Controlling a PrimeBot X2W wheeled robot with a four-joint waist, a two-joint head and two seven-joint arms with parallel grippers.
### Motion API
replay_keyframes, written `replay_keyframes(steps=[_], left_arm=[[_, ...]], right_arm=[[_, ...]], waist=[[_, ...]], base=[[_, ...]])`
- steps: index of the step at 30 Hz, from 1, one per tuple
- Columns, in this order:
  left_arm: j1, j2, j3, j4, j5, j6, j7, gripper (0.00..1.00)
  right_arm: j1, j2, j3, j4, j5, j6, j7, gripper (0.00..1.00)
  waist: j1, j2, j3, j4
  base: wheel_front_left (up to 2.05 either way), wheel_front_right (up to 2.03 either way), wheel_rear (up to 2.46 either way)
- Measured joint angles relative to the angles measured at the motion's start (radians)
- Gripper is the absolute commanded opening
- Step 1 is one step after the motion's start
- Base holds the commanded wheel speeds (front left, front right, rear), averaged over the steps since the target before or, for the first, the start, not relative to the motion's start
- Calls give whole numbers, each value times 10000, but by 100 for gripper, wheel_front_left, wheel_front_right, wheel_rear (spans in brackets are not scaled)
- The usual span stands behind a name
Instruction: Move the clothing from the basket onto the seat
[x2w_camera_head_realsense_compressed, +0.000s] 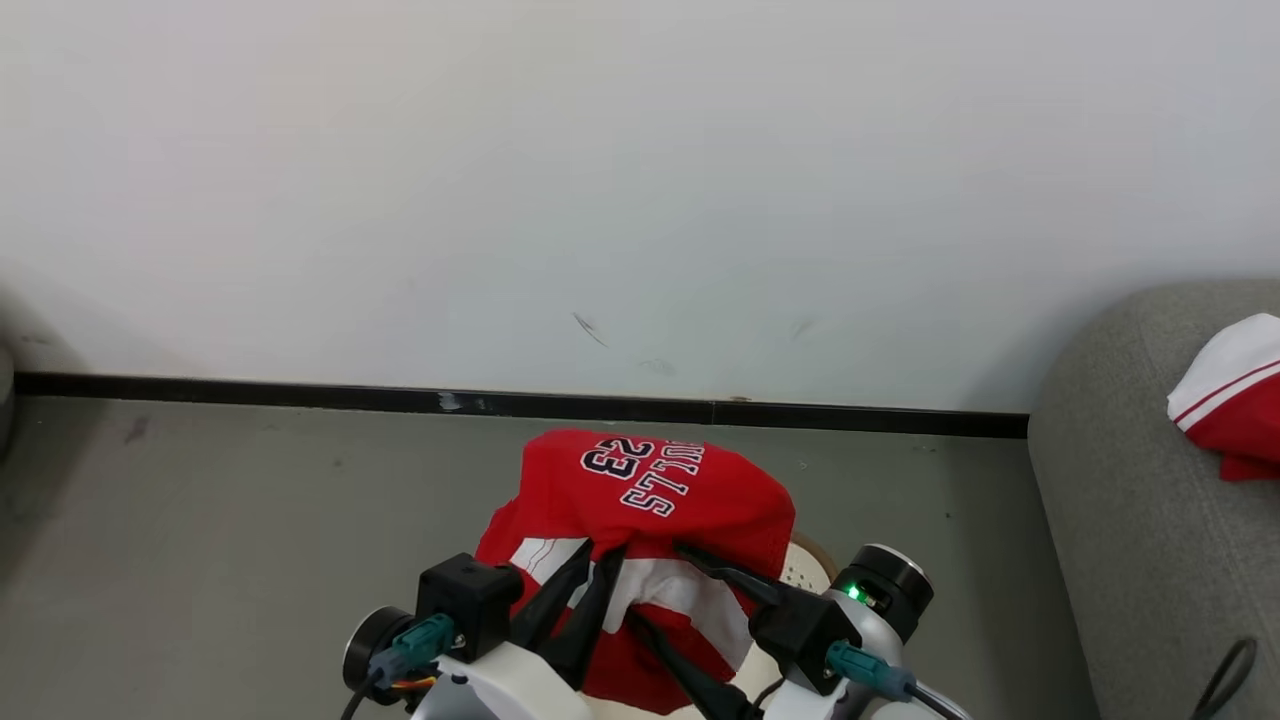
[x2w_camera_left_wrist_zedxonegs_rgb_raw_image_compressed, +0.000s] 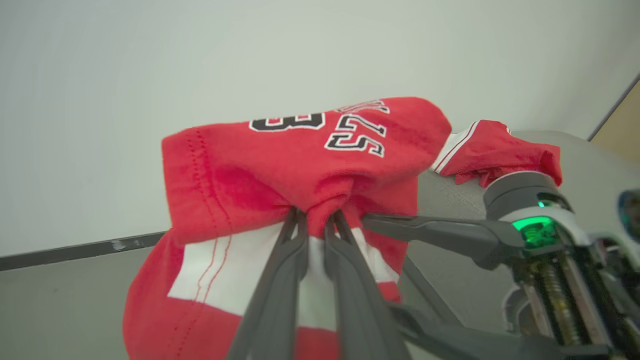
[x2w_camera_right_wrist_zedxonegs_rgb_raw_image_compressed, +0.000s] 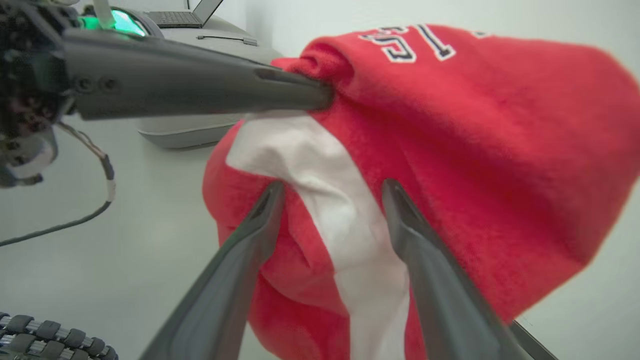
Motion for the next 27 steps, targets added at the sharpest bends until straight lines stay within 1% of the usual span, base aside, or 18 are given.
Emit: replay_keyframes(steps=[8, 9, 10, 11, 12, 17, 19, 20, 23, 24, 26, 27], left_arm=[[-2, -104, -554, -422, 12, -88, 418, 0], [-2, -105, -596, -464, 12, -88, 477, 0], [-2, -105, -640, -512, 10, -88, 533, 0], [-2, -113, -673, -564, 10, -88, 587, 0], [-2, -121, -696, -604, 10, -88, 606, 0], [-1, -121, -698, -734, 10, -63, 782, 0], [-1, -121, -679, -765, 10, 13, 792, 0], [-1, -121, -660, -779, 10, 15, 796, 5], [-1, -121, -606, -848, 12, 104, 867, 15], [0, -115, -577, -867, 12, 115, 869, 21], [0, -105, -527, -911, 25, 174, 869, 29], [0, -105, -508, -932, 33, 199, 871, 37]], right_arm=[[-258, -2, 171, 255, 102, 0, 0, 100], [-271, -2, 176, 274, 130, 0, 0, 88], [-280, 0, 186, 299, 169, 0, 0, 50], [-286, -2, 192, 316, 217, 0, 0, 30], [-290, -2, 198, 341, 272, 0, 0, 0], [-304, -2, 336, 393, 554, 0, 0, 0], [-338, -2, 339, 412, 646, 0, 0, 0], [-361, -2, 337, 416, 681, 0, 0, 0], [-421, -2, 311, 441, 746, 0, 0, 0], [-432, 0, 291, 451, 771, 0, 0, 0], [-455, 2, 205, 456, 777, 0, 0, 0], [-455, 2, 155, 460, 792, 0, 0, 0]], waist=[[0, 0, -67, 179], [0, 0, -78, 192], [0, 0, -87, 200], [0, 0, -92, 206], [0, 0, -96, 208], [0, 0, -94, 180], [0, 0, -81, 153], [0, 0, -75, 136], [0, 0, -51, 77], [0, 0, -42, 56], [0, 0, -24, 7], [0, 0, -16, -19]], base=[[0, 0, 0], [0, 0, 0], [0, 0, 0], [0, 0, 0], [0, 0, 0], [0, 0, 0], [0, 0, 0], [0, 0, 0], [0, 0, 0], [0, 0, 0], [0, 0, 0], [0, 0, 0]])
